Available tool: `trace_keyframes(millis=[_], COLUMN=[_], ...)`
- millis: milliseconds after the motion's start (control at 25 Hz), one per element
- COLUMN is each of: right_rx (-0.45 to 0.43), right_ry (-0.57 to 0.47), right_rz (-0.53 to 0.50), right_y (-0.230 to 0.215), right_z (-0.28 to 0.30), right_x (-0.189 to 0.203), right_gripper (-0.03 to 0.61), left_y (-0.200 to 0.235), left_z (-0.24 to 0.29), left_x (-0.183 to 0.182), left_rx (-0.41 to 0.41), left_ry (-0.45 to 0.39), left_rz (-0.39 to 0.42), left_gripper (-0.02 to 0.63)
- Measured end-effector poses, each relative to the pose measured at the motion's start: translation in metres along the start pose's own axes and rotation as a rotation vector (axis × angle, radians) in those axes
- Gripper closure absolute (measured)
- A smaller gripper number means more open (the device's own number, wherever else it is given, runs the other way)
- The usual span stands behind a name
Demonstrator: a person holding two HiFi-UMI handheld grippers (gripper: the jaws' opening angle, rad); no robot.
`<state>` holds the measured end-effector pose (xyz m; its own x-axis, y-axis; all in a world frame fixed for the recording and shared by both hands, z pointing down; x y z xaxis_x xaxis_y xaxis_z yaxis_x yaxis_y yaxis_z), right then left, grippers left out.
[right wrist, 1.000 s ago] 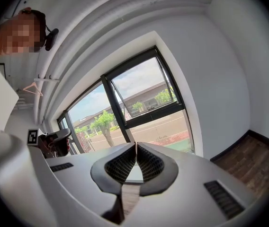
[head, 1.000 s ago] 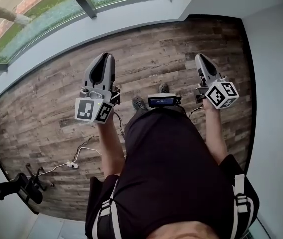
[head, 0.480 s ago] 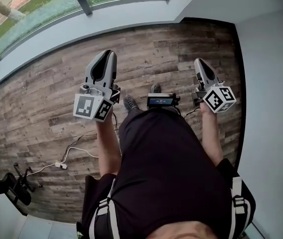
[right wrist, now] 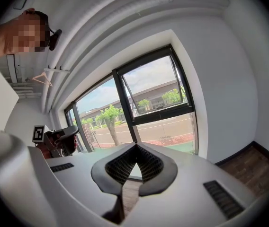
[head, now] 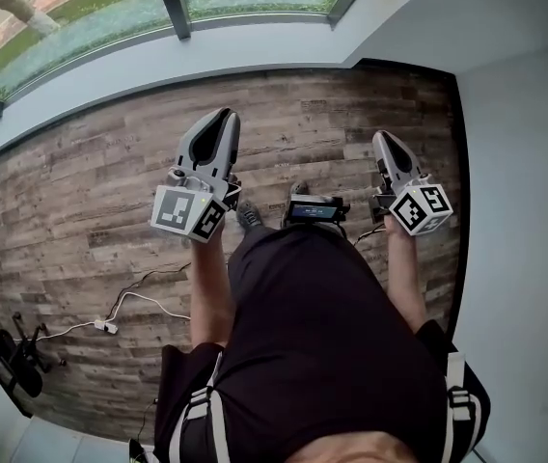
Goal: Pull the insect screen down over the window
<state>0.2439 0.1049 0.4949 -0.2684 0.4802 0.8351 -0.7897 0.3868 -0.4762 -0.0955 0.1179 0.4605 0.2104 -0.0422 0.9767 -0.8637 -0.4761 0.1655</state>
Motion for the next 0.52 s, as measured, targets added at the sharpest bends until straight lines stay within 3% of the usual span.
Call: trace_keyframes(millis=[520], right_rx=[0.004], right_ry=[0.006], right_rz=[-0.013], right_y=[-0.0009], right_z=[-0.0003], right_x=[0.0025], right_gripper=[0.569], left_y=[0.0054], left_z=[-0.0006], left_x=[0.0033], left_rx=[-0.002], left_ry=[-0.002], left_rz=[-0.002], left_gripper=[0.578])
Point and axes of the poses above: the fingertips, and each gripper's own axes: z forward along the fingers, y to its left, x out of its underside, the point moved 6 cm from there along -z, backward along the fingers, and after that the axes turned 12 degrees about z, right-handed, at the moved point
